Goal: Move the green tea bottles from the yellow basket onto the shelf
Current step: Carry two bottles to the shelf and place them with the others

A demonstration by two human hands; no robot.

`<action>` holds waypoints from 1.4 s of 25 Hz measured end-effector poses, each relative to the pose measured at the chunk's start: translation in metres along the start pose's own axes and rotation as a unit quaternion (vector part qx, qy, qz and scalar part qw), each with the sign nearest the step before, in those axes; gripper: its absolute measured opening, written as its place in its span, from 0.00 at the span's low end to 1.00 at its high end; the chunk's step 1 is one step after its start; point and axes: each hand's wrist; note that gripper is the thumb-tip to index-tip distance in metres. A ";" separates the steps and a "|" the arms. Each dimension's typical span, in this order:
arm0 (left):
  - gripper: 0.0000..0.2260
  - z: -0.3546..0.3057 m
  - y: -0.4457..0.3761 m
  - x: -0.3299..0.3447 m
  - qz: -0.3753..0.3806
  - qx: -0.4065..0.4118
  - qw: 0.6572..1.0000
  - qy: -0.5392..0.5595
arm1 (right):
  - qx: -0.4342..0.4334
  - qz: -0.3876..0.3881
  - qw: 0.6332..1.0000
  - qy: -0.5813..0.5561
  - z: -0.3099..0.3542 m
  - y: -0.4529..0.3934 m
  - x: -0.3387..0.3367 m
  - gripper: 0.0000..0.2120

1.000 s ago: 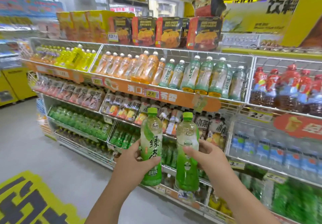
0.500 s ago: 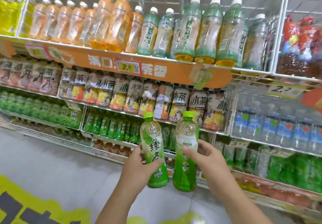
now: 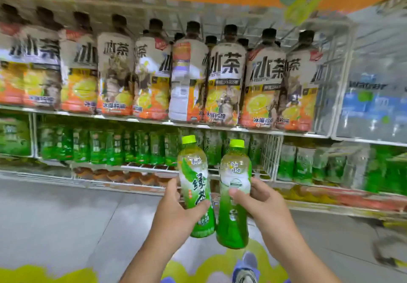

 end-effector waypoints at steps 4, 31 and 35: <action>0.26 0.041 -0.058 0.028 0.012 -0.009 1.000 -0.012 | 0.018 -0.008 1.000 -0.006 -0.058 -0.063 -0.013 0.16; 0.16 0.101 -0.327 0.157 -0.098 0.100 0.950 -0.279 | 0.010 -0.084 0.995 0.043 -0.142 -0.333 -0.056 0.26; 0.23 0.105 -0.342 0.167 -0.093 0.096 0.932 -0.336 | 0.017 -0.081 0.994 0.077 -0.152 -0.343 -0.049 0.20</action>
Point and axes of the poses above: each hand's wrist, its own y-axis away from the middle knuckle, its own x-axis out of the palm, z = x × y, and after that the axes turned 8 degrees about y, right-handed
